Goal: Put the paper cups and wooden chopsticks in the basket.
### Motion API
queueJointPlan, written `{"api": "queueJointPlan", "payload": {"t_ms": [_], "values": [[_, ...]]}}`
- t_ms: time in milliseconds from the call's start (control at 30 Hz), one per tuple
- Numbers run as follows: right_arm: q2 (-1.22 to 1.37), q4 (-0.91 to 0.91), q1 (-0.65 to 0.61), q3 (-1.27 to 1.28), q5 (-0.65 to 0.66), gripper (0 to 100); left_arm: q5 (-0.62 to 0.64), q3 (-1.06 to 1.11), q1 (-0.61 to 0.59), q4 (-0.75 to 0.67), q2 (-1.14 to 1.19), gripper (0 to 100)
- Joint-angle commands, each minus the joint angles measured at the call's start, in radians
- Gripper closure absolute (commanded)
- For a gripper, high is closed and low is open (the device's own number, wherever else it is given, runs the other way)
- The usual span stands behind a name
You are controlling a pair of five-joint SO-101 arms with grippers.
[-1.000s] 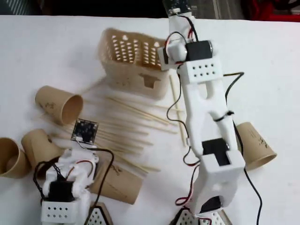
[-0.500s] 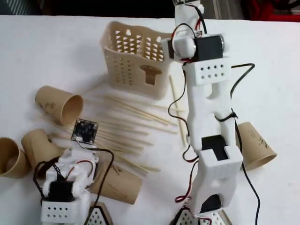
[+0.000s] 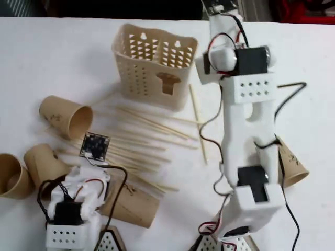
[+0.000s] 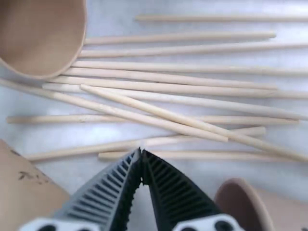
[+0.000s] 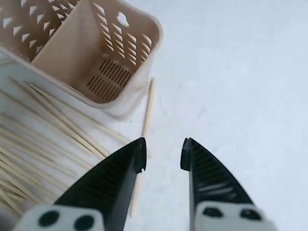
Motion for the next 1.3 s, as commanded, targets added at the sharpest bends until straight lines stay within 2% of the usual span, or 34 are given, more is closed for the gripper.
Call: {"api": "queueJointPlan", "payload": {"t_ms": [0,167,300,667,900,1267], "values": [[-0.162,0.005,0.059,0.106,-0.018,86.6,-0.008,-0.003,-0.001,0.0,-0.007,98],[-0.315,0.004,0.16,0.278,-0.199,86.5,-0.008,-0.003,-0.001,-0.003,-0.007,98],[-0.404,0.004,0.223,0.407,-0.261,86.5,-0.008,-0.003,0.001,-0.003,-0.007,98],[-0.685,-0.001,0.47,0.839,-0.256,86.5,-0.008,-0.003,0.001,-0.005,-0.007,98],[-0.757,-0.208,0.624,1.157,-0.264,86.5,-0.008,-0.003,0.001,-0.005,-0.007,98],[-0.84,-0.249,0.762,1.321,-0.256,86.4,-0.008,-0.003,0.001,-0.002,-0.007,98]]}}
